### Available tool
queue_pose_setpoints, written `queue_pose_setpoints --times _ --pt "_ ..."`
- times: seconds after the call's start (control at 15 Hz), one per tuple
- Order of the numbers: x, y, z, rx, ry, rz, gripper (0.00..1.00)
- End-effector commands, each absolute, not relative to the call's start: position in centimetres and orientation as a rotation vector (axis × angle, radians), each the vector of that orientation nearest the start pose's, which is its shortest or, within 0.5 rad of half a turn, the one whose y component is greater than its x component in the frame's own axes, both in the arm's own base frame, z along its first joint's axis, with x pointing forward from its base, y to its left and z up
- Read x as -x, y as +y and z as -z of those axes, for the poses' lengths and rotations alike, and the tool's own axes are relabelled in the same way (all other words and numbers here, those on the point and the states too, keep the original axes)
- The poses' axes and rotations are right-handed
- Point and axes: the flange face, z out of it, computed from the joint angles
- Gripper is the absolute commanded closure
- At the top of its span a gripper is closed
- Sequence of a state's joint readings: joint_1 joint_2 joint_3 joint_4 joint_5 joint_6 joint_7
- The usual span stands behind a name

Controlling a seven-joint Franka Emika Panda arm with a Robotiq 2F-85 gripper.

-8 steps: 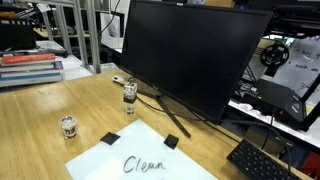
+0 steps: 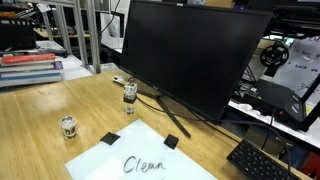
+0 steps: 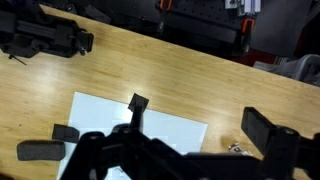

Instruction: Use the duster to clean the whiteboard

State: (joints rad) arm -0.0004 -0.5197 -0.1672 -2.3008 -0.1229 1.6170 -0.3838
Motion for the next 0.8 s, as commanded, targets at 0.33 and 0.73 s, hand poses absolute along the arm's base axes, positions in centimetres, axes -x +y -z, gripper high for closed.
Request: queue_pose_setpoints --times 0.33,0.73 --pt "-45.5 -5.3 -45.7 3.182 -0.142 -0.284 0.00" --pt "-44.3 -4.7 -45.7 3.169 -0.235 -0.308 0.00"
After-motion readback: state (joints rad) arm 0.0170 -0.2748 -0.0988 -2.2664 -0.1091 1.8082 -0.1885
